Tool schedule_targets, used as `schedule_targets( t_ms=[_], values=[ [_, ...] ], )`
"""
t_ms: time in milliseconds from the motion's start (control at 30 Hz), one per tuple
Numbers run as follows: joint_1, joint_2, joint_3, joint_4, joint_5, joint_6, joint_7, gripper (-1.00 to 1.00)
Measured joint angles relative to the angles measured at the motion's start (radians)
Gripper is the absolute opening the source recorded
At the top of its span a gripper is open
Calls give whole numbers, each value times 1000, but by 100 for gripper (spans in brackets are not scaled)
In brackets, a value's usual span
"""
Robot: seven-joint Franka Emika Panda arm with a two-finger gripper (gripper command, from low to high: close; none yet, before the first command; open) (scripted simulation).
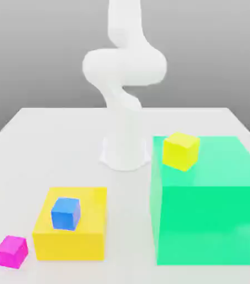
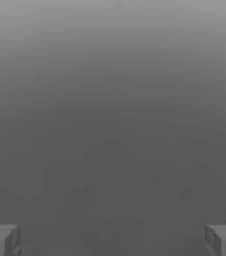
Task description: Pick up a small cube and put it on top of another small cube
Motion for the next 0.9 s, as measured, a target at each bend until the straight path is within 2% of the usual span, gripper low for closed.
schedule_targets(
  t_ms=[300, 600, 767, 900],
  values=[
    [-234, 313, 81, -26, -110, 102, 416, 0],
    [-383, 618, 70, -51, -195, 202, 808, 0],
    [-447, 779, 41, -68, -180, 266, 981, 0],
    [-471, 902, 18, -83, -113, 322, 1081, 0]
  ],
)
